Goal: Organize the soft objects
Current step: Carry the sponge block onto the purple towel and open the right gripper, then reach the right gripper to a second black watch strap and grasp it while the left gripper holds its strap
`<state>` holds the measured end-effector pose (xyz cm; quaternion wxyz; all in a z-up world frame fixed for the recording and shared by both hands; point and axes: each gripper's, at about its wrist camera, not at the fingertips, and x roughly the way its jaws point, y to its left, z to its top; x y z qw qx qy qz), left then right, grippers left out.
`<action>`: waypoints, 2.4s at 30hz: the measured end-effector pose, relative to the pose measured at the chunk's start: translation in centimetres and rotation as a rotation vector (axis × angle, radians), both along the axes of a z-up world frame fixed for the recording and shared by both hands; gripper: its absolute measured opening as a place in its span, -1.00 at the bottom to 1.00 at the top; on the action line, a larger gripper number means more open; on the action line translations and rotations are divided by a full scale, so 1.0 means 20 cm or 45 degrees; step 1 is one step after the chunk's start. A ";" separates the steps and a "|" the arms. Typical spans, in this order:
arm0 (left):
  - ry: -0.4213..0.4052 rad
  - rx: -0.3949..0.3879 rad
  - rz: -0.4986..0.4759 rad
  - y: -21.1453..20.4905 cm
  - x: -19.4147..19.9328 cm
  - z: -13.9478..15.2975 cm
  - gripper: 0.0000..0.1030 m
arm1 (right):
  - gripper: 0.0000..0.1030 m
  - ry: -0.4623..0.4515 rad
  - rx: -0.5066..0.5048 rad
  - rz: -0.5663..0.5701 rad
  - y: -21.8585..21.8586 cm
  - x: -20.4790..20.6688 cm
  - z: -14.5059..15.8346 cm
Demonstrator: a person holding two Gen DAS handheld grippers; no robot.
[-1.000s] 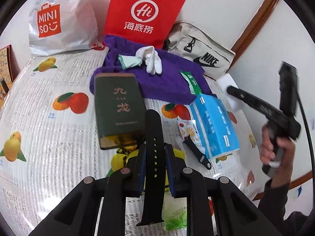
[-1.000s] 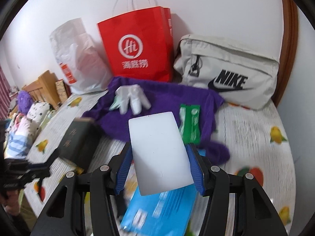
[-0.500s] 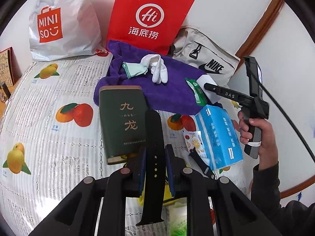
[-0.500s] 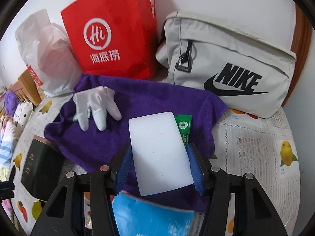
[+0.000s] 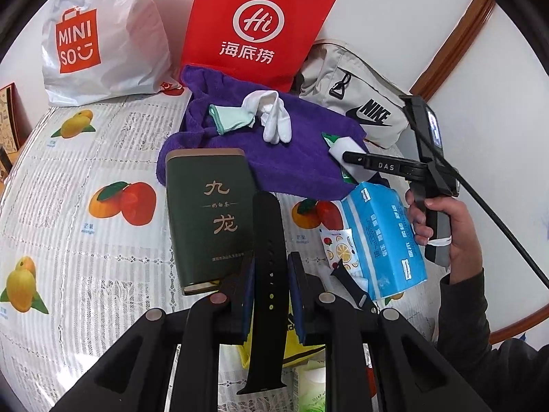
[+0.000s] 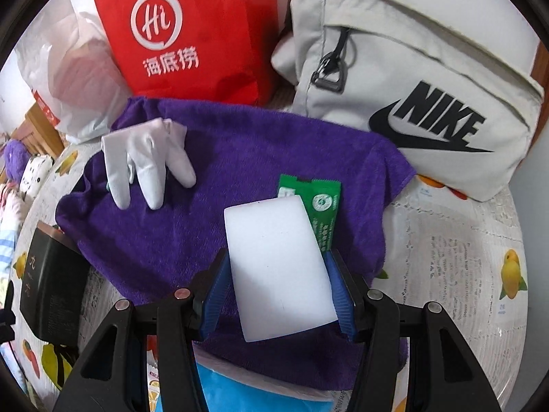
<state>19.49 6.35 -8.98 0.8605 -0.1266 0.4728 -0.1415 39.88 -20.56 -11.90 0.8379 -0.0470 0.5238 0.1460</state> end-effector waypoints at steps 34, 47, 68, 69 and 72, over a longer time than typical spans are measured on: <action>-0.101 0.031 0.042 0.07 0.04 0.17 -0.65 | 0.40 -0.200 0.133 0.192 0.09 -0.66 0.40; -0.149 0.037 0.042 0.05 0.10 0.24 -0.65 | 0.40 -0.172 0.258 0.285 0.18 -1.08 0.38; -0.123 0.021 -0.006 0.03 0.46 0.16 -0.65 | -0.06 -0.010 0.174 0.143 0.17 -1.26 0.02; -0.122 0.018 -0.009 0.03 0.48 0.16 -0.65 | -0.06 -0.005 0.171 0.140 0.17 -1.26 0.01; -0.118 0.014 -0.015 0.03 0.54 0.16 -0.65 | -0.06 0.000 0.152 0.101 0.16 -1.25 -0.04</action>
